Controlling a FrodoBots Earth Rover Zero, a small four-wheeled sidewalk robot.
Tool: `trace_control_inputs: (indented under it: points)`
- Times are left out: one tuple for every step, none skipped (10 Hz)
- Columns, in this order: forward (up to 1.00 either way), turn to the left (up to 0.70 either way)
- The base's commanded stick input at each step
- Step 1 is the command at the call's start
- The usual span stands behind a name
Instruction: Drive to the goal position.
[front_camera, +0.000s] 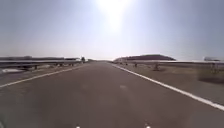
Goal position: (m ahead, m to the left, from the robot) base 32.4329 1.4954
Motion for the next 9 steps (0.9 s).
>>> trace_control_inputs:
  points:
    - [0.70, 0.00]
    - [0.70, 0.00]
    - [0.70, 0.00]
    - [0.70, 0.00]
    - [0.70, 0.28]
    - [0.70, 0.35]
    - [0.70, 0.30]
    - [0.70, 0.00]
    - [0.70, 0.00]
